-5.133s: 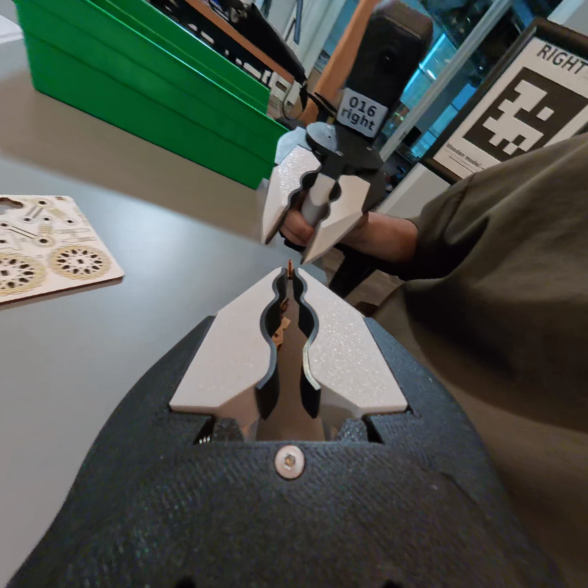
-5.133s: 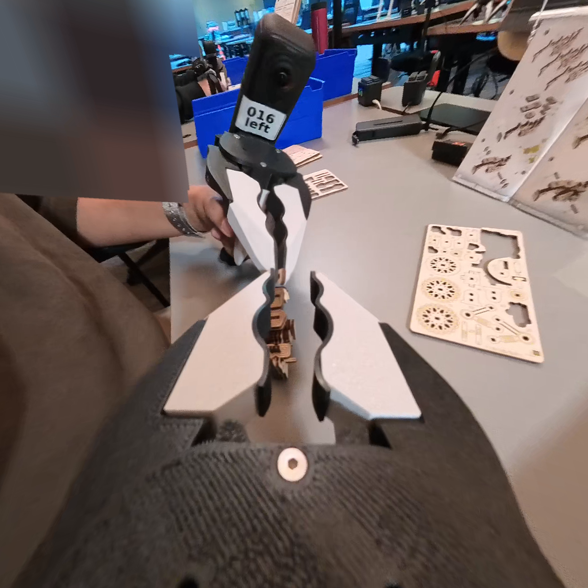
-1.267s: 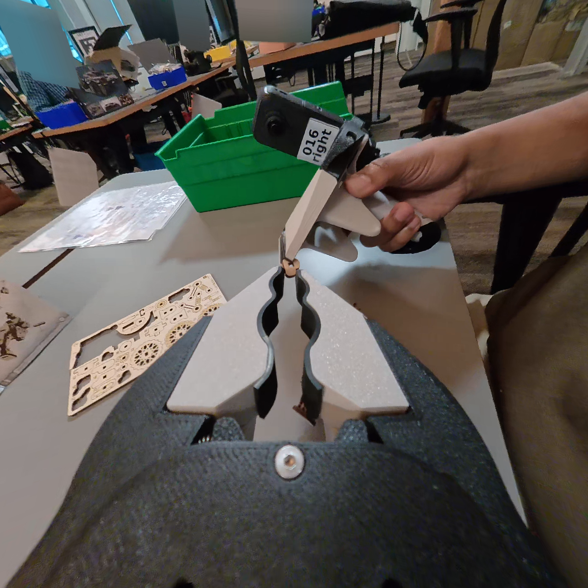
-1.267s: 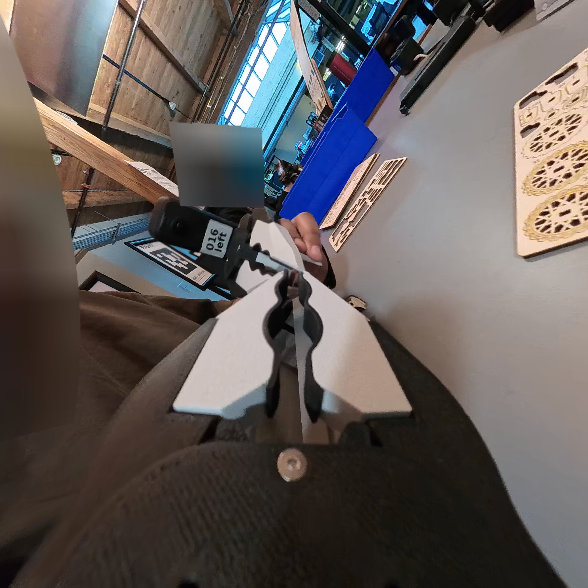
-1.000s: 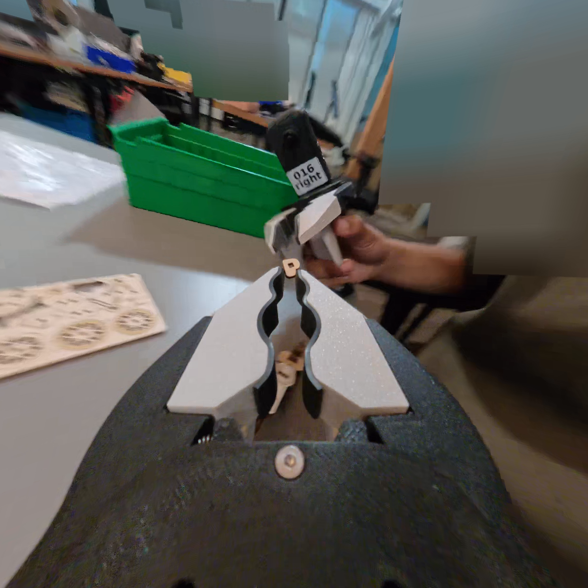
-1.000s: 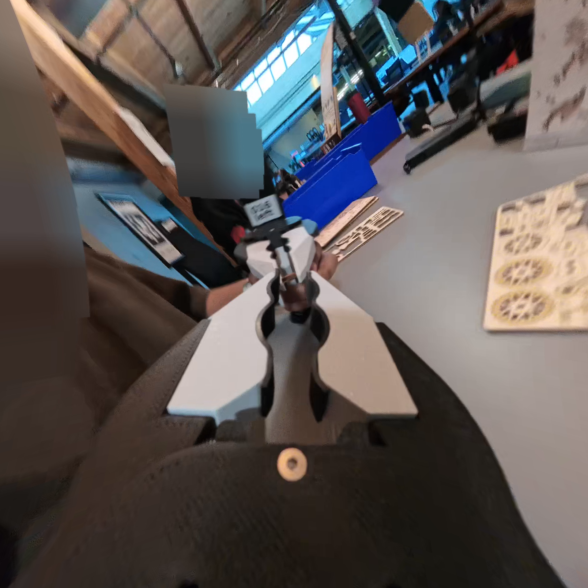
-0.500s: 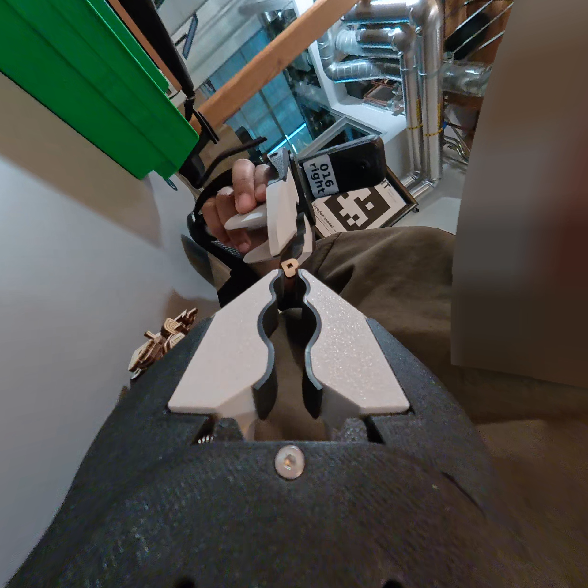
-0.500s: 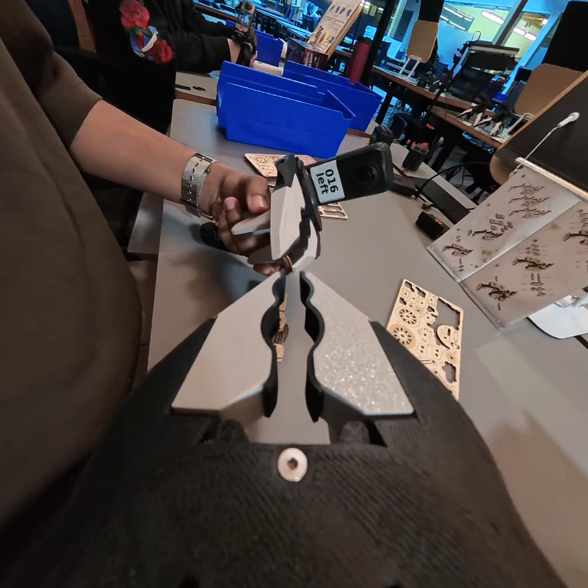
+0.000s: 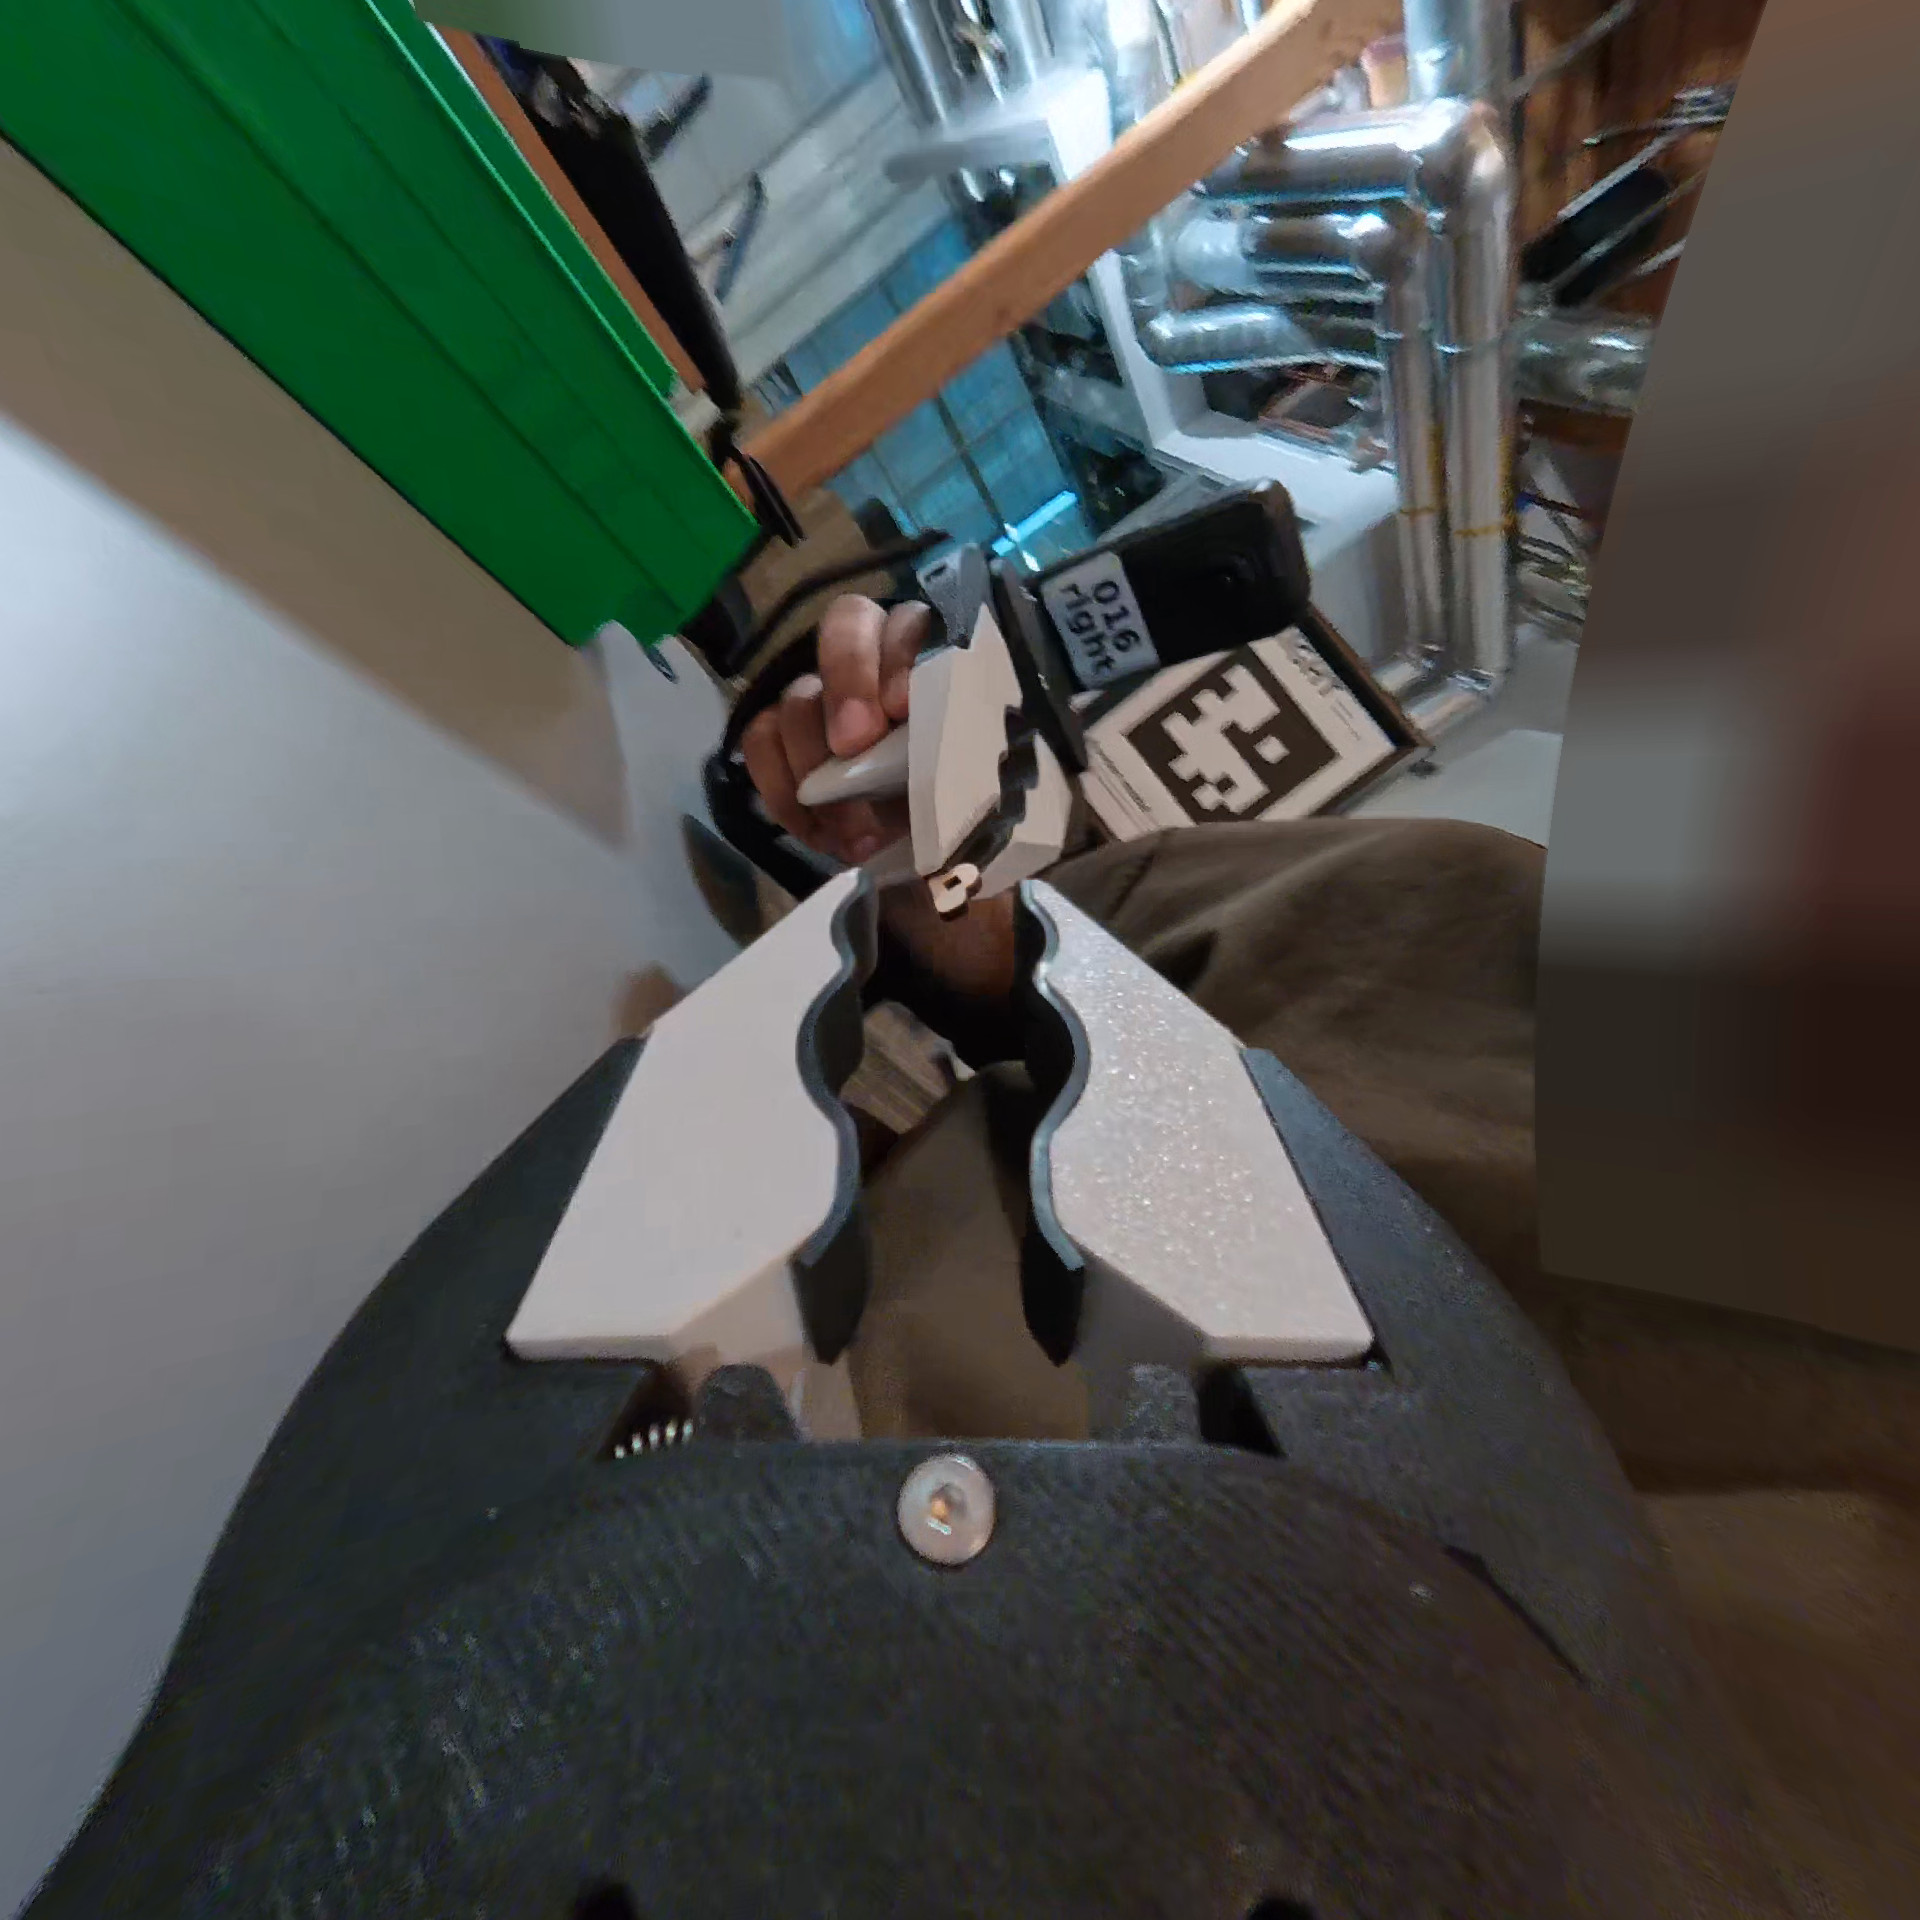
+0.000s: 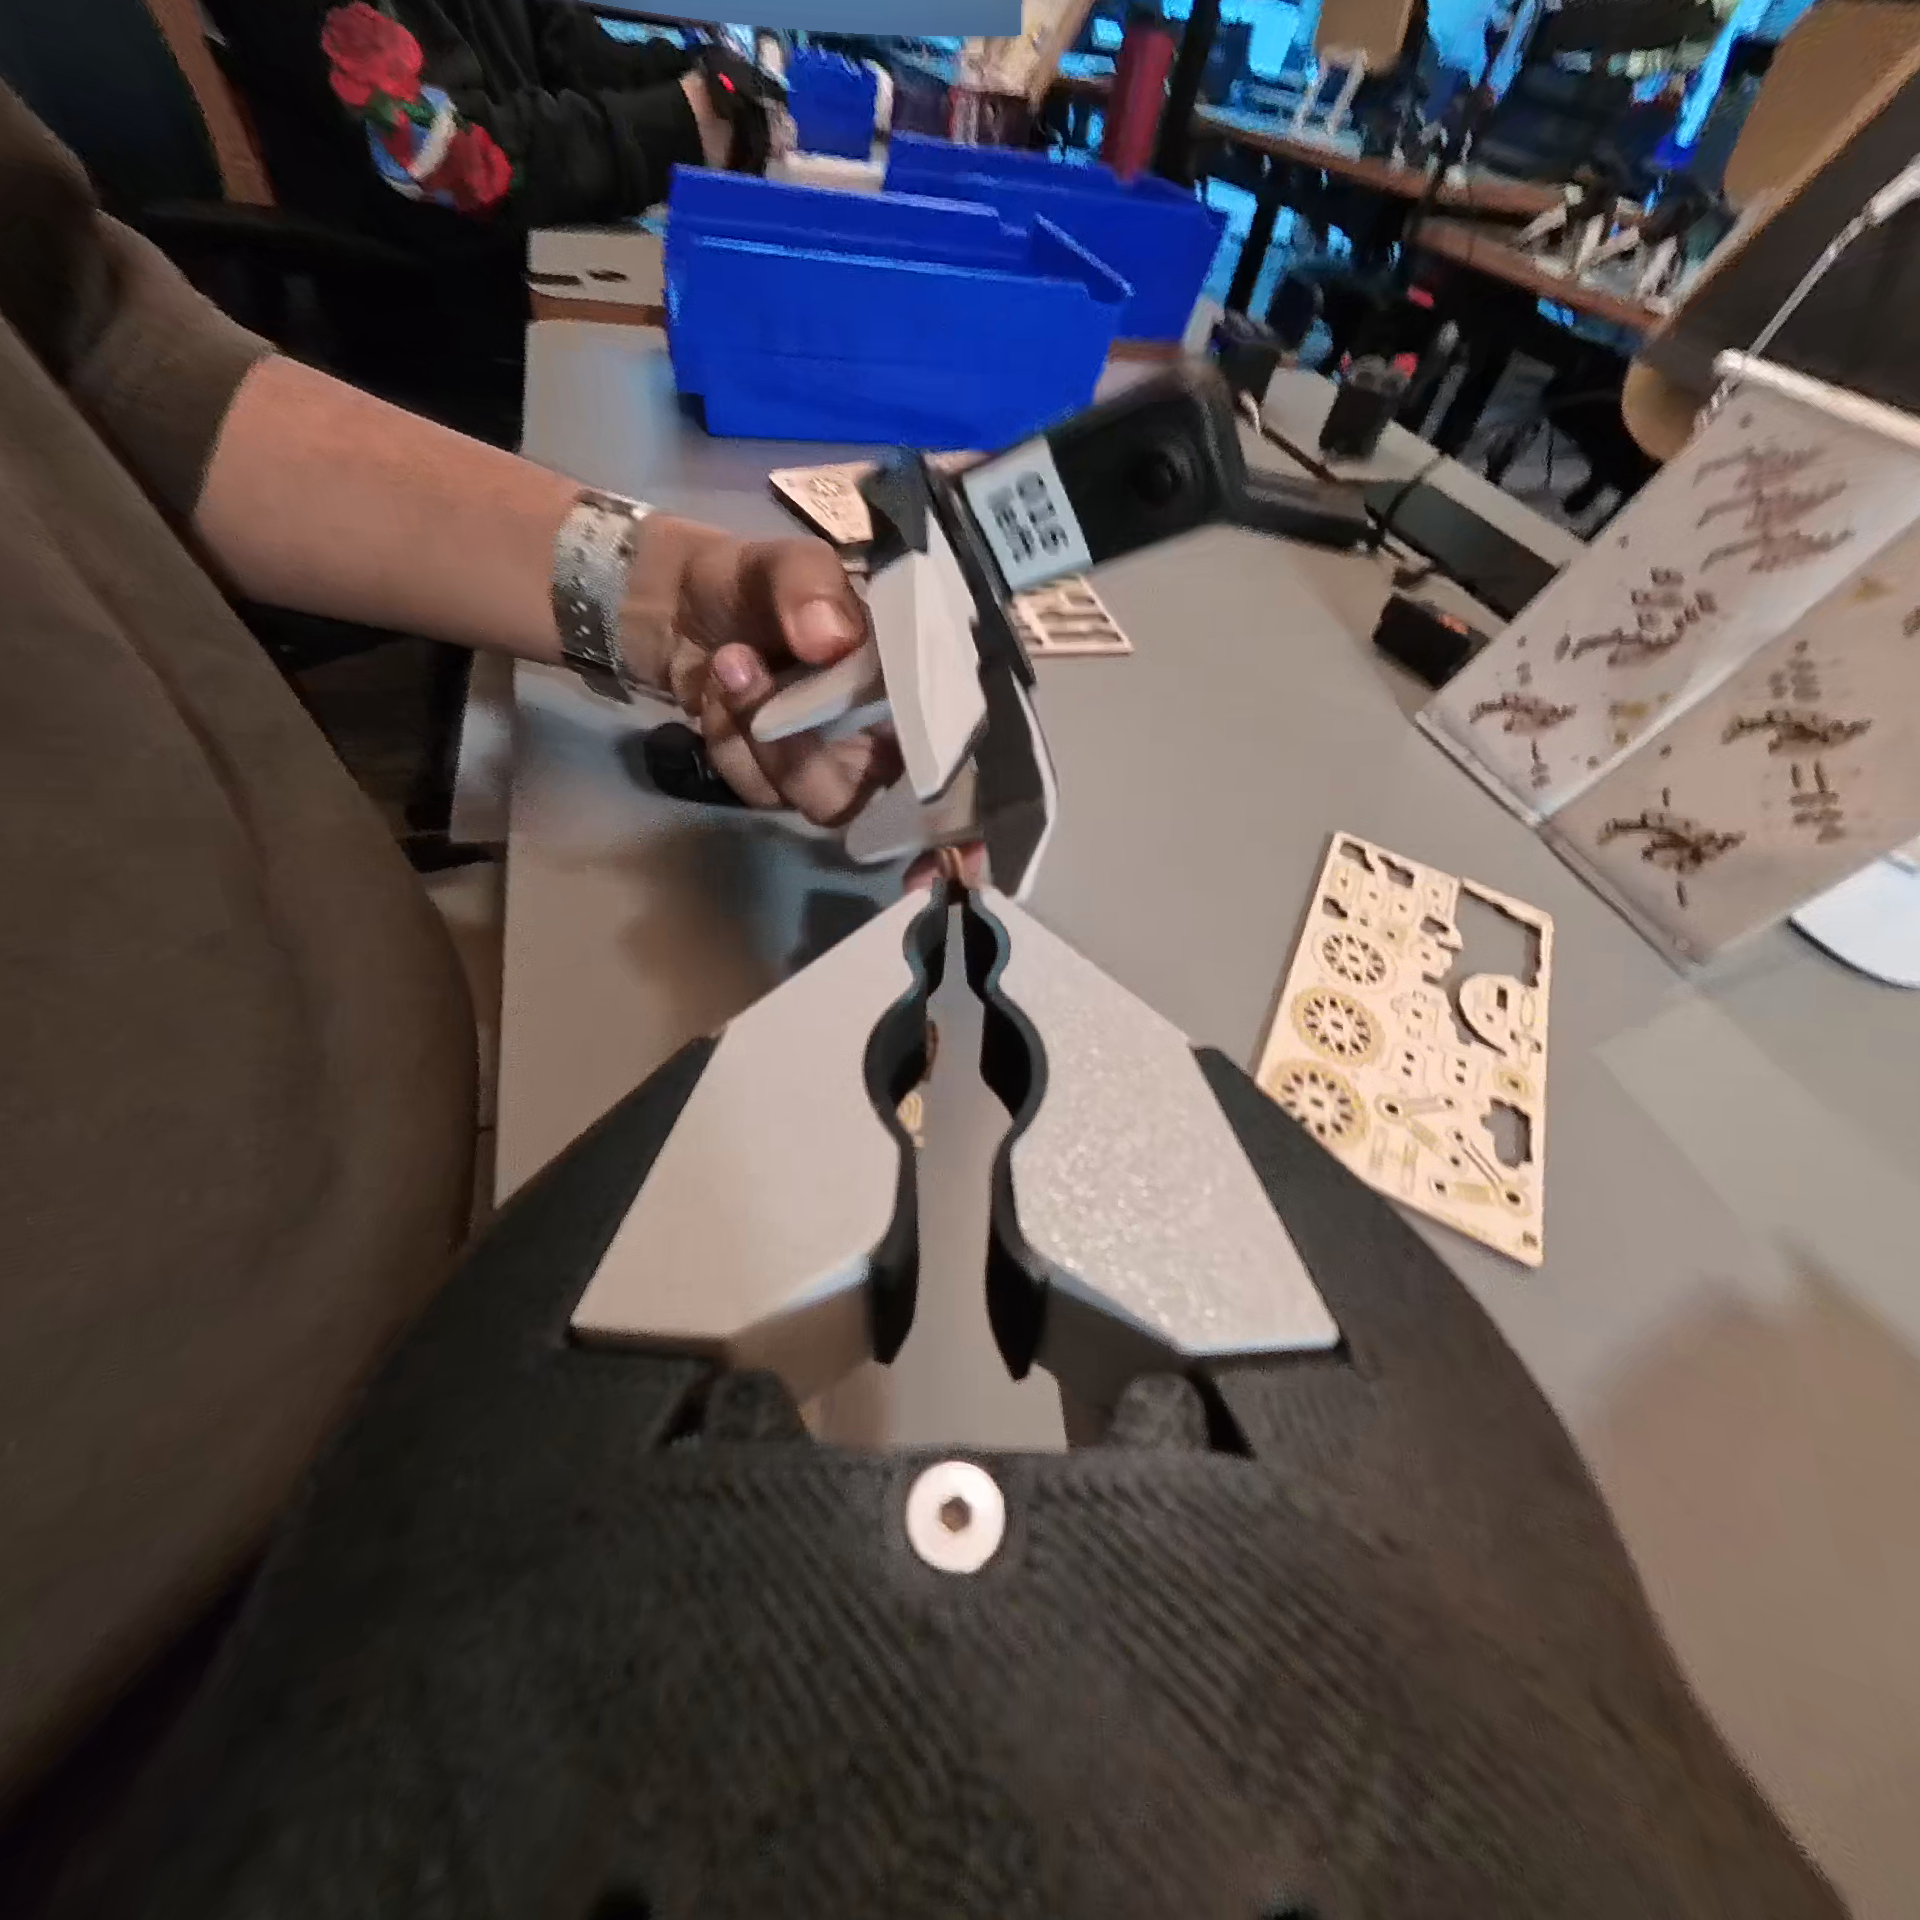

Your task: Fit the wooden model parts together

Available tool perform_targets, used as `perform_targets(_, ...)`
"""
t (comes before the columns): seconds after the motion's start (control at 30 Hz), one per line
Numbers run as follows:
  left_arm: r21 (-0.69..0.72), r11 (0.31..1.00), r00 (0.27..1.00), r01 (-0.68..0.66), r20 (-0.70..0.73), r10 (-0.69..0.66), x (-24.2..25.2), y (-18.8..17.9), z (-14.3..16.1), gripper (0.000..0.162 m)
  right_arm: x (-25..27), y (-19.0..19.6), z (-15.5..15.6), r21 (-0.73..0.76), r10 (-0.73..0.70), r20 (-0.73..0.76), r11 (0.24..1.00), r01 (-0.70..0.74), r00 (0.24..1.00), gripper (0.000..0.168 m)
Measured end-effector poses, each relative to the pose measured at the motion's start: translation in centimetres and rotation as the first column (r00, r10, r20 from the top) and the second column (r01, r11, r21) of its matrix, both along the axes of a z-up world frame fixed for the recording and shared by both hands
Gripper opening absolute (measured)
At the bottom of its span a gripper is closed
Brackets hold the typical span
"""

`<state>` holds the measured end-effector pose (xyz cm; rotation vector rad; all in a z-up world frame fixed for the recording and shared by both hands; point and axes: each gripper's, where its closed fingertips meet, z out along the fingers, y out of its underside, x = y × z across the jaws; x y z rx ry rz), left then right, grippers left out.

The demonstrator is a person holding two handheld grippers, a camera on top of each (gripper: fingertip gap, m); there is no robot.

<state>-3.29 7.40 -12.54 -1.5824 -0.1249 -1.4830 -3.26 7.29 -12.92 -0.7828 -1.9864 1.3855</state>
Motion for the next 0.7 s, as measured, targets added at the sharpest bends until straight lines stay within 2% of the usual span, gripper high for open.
perform_targets(0.1,0.035,0.989,0.977,-0.145,-0.154,0.148,-1.7,0.7,-0.4,0.028,-0.5,0.9,-1.3,0.009,-0.054,0.097,0.999,0.053,0.994,0.001)
perform_targets(0.17,0.047,0.978,0.947,-0.204,-0.242,0.210,-2.4,1.0,-0.6,0.030,-0.7,1.1,-3.0,-0.046,-0.074,0.267,0.995,0.089,0.961,0.001)
perform_targets(0.23,0.006,0.968,0.935,-0.252,-0.257,0.245,-3.2,1.4,-1.2,0.032,-0.4,0.8,-4.3,-0.179,-0.027,0.439,0.977,0.117,0.898,0.001)
perform_targets(0.3,-0.026,0.971,0.949,-0.236,-0.223,0.225,-3.3,1.4,-1.8,0.032,-0.2,0.4,-4.2,-0.354,0.067,0.520,0.924,0.143,0.852,0.001)
perform_targets(0.37,-0.046,0.976,0.954,-0.211,-0.226,0.196,-2.9,1.4,-2.3,0.029,-0.2,0.5,-3.8,-0.467,0.133,0.548,0.867,0.171,0.826,0.001)
perform_targets(0.57,-0.055,0.992,0.955,-0.112,-0.281,0.092,-0.6,1.0,-2.9,0.012,-0.3,1.1,-2.8,-0.595,0.207,0.551,0.777,0.206,0.808,0.001)
perform_targets(0.7,-0.044,0.994,0.957,-0.099,-0.277,0.084,-0.2,0.9,-2.6,0.005,-0.2,1.1,-2.7,-0.611,0.223,0.551,0.765,0.206,0.804,0.001)
